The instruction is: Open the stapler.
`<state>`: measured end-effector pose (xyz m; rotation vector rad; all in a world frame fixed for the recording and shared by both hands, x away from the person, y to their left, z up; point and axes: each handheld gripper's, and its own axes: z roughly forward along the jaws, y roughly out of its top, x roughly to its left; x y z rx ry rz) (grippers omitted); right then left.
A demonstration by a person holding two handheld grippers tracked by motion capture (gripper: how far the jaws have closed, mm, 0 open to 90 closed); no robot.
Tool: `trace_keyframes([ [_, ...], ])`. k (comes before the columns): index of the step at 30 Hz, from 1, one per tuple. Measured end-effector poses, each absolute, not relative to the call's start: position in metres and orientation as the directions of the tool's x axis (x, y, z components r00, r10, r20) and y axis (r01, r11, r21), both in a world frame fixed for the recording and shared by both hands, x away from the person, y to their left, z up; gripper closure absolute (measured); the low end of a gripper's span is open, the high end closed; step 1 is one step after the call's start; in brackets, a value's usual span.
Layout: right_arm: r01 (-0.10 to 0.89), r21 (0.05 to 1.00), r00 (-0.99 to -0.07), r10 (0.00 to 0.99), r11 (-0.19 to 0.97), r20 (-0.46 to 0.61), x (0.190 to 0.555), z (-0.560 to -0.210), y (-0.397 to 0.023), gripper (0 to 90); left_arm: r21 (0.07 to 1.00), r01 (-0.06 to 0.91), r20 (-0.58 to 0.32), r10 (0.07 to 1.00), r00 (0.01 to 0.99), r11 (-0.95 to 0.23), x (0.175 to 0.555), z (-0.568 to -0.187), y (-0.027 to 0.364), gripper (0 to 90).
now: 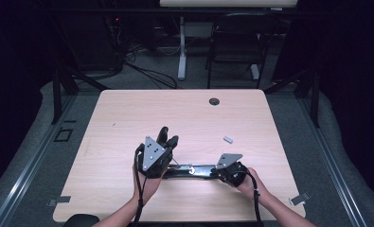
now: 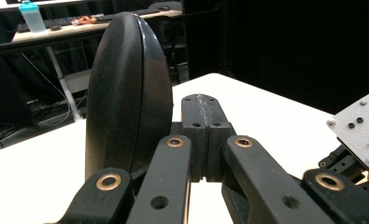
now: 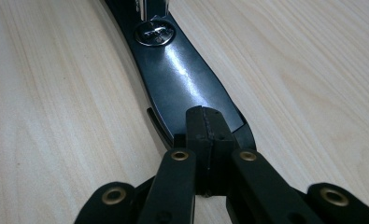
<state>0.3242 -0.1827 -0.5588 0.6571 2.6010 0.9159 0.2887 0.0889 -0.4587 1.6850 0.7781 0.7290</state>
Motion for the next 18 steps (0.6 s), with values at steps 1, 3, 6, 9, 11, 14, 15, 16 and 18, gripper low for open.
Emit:
trace_keyframes([
  [1, 0.315, 0.643, -0.85, 0.509, 0.698, -0.136, 0.324, -0.558, -0.183, 90.0, 0.972, 0.13, 0.081, 0.802, 0.591, -0.194, 0.289, -0.459, 0.09, 90.0],
  [3, 0.314, 0.641, -0.851, 0.507, 0.7, -0.136, 0.324, -0.558, -0.183, 90.0, 0.975, 0.132, 0.072, 0.816, 0.574, -0.179, 0.29, -0.457, 0.094, 90.0],
  [6, 0.314, 0.644, -0.851, 0.508, 0.698, -0.136, 0.324, -0.558, -0.183, 90.0, 0.977, 0.14, 0.054, 0.826, 0.561, -0.158, 0.292, -0.455, 0.102, 90.0],
  [9, 0.317, 0.645, -0.85, 0.51, 0.696, -0.132, 0.324, -0.558, -0.183, 90.0, 0.977, 0.139, 0.057, 0.828, 0.558, -0.161, 0.291, -0.455, 0.104, 90.0],
  [11, 0.315, 0.644, -0.851, 0.508, 0.697, -0.133, 0.324, -0.558, -0.182, 90.0, 0.977, 0.141, 0.055, 0.828, 0.557, -0.16, 0.291, -0.455, 0.105, 90.0],
  [14, 0.315, 0.642, -0.851, 0.507, 0.699, -0.134, 0.324, -0.558, -0.182, 90.0, 0.977, 0.14, 0.057, 0.83, 0.555, -0.161, 0.291, -0.455, 0.105, 90.0],
  [15, 0.317, 0.644, -0.85, 0.51, 0.696, -0.132, 0.324, -0.558, -0.182, 90.0, 0.977, 0.14, 0.058, 0.83, 0.554, -0.162, 0.291, -0.455, 0.106, 90.0],
  [16, 0.316, 0.645, -0.85, 0.51, 0.695, -0.132, 0.325, -0.559, -0.183, 90.0, 0.977, 0.14, 0.057, 0.831, 0.553, -0.159, 0.291, -0.455, 0.106, 90.0],
  [18, 0.316, 0.645, -0.85, 0.51, 0.696, -0.133, 0.325, -0.559, -0.183, 90.0, 0.978, 0.14, 0.056, 0.832, 0.552, -0.158, 0.291, -0.455, 0.107, 90.0],
])
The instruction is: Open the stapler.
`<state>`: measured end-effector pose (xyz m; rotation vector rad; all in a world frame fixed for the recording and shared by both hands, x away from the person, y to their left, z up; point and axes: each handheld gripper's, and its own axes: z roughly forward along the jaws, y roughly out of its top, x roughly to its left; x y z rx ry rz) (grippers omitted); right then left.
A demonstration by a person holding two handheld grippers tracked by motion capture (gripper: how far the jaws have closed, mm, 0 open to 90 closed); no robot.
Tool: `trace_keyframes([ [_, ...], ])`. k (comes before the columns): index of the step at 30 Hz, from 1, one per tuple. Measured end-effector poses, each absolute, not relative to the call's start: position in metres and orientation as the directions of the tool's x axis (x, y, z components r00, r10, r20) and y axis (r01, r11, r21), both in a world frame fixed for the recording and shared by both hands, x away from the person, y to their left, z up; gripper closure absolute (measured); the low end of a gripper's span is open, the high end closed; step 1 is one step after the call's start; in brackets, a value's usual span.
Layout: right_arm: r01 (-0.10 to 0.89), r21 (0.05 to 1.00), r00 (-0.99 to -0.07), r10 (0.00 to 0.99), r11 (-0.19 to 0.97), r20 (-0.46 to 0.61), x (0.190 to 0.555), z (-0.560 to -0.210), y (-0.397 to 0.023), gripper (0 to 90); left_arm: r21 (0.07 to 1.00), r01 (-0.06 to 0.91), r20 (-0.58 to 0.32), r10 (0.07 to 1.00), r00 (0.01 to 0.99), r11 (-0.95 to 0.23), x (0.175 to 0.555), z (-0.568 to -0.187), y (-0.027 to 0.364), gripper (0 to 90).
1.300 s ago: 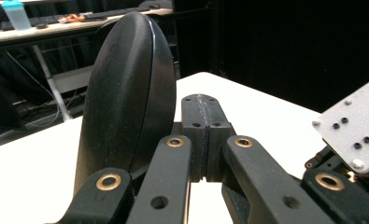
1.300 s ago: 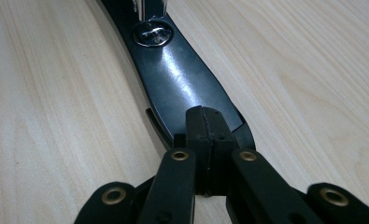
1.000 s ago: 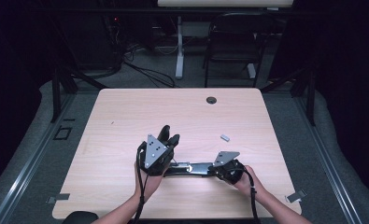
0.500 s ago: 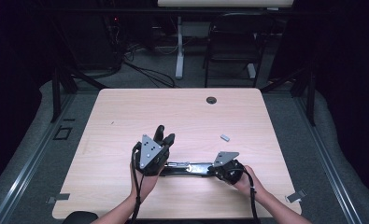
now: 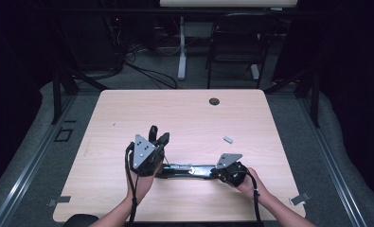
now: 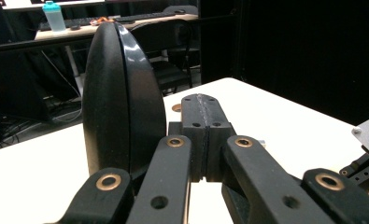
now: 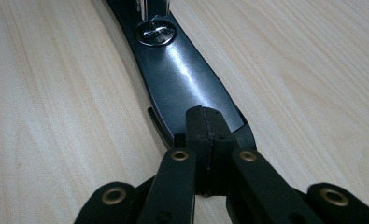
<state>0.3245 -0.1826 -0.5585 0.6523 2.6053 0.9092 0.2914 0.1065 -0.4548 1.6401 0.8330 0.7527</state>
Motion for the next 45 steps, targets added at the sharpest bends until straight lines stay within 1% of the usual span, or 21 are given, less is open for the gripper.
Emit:
trace_keyframes([
  [20, 0.32, 0.644, -0.85, 0.51, 0.695, -0.128, 0.324, -0.558, -0.182, 90.0, 0.974, 0.15, 0.061, 0.841, 0.538, -0.167, 0.293, -0.453, 0.122, 90.0],
  [45, 0.321, 0.646, -0.85, 0.512, 0.693, -0.128, 0.324, -0.559, -0.182, 90.0, 0.973, 0.172, 0.043, 0.855, 0.516, -0.153, 0.293, -0.452, 0.136, 90.0],
])
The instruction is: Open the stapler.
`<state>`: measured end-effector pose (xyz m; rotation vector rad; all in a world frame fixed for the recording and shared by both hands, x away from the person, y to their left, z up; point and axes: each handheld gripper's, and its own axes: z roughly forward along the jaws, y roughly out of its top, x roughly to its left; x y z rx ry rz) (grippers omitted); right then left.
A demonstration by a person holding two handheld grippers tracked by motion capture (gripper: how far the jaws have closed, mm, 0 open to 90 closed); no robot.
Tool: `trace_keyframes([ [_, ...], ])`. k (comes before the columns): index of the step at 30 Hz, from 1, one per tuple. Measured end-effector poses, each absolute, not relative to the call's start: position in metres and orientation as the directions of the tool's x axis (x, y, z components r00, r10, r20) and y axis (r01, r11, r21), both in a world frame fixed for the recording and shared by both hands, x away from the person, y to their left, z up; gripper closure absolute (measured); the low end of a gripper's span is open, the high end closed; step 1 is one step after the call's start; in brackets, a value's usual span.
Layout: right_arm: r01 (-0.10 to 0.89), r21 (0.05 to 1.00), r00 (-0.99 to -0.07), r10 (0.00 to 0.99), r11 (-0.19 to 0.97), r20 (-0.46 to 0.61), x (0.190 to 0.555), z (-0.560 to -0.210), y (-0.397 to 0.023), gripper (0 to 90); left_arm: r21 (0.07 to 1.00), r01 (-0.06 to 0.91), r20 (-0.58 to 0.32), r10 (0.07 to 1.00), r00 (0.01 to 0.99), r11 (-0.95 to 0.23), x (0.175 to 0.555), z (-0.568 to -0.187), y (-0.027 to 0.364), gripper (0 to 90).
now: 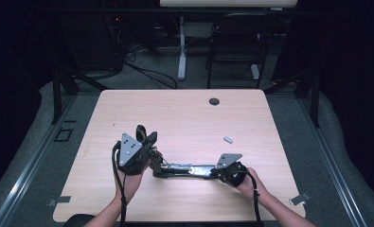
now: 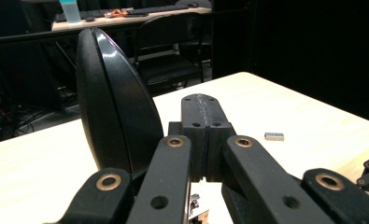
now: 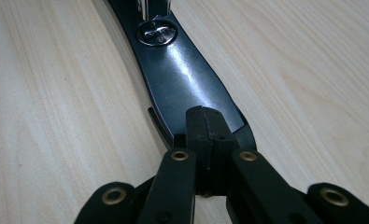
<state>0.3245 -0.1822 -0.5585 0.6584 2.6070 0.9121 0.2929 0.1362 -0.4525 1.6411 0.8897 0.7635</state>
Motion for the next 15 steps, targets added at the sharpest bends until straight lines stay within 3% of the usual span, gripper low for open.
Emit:
trace_keyframes([
  [15, 0.32, 0.645, -0.85, 0.512, 0.694, -0.129, 0.3246, -0.5585, -0.1823, 90.0, 0.973, 0.182, 0.032, 0.864, 0.502, -0.142, 0.2928, -0.4529, 0.1416, 90.0],
])
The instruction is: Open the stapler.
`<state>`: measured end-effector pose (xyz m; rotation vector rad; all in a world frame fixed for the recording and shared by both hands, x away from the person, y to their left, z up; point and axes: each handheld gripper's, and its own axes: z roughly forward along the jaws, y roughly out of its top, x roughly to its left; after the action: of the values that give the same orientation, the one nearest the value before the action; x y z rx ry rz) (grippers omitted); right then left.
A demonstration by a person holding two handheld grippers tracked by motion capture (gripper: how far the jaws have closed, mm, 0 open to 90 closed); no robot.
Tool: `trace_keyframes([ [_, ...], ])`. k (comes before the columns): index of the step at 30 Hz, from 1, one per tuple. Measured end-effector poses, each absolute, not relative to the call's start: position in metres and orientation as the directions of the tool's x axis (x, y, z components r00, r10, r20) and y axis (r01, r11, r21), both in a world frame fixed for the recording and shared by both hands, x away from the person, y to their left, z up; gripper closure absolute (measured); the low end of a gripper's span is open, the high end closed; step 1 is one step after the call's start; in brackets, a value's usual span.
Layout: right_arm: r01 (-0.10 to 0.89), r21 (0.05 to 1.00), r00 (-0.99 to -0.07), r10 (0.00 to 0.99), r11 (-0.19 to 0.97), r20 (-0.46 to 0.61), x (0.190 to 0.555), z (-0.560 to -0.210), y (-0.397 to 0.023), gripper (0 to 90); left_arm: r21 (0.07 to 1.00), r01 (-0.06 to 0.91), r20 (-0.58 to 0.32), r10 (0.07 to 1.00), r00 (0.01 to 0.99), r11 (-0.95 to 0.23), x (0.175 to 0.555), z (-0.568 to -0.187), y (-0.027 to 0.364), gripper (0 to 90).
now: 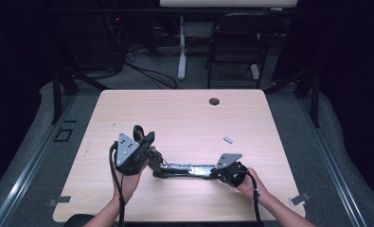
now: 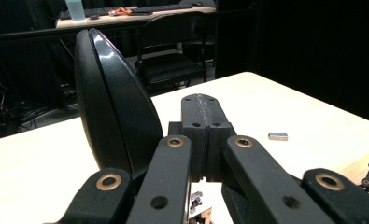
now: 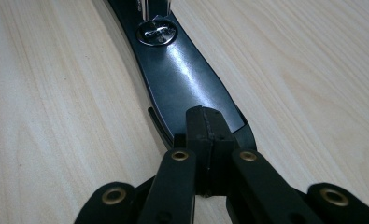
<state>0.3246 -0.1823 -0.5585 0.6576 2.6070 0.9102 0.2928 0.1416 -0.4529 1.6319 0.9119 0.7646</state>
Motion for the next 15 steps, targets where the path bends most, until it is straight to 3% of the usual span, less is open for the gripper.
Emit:
trace_keyframes([
  [8, 0.32, 0.642, -0.851, 0.51, 0.696, -0.13, 0.324, -0.558, -0.182, 90.0, 0.973, 0.18, 0.038, 0.867, 0.497, -0.146, 0.292, -0.453, 0.144, 90.0],
  [15, 0.318, 0.644, -0.851, 0.509, 0.695, -0.13, 0.324, -0.558, -0.182, 90.0, 0.966, 0.243, -0.033, 0.893, 0.449, -0.086, 0.297, -0.456, 0.168, 90.0],
])
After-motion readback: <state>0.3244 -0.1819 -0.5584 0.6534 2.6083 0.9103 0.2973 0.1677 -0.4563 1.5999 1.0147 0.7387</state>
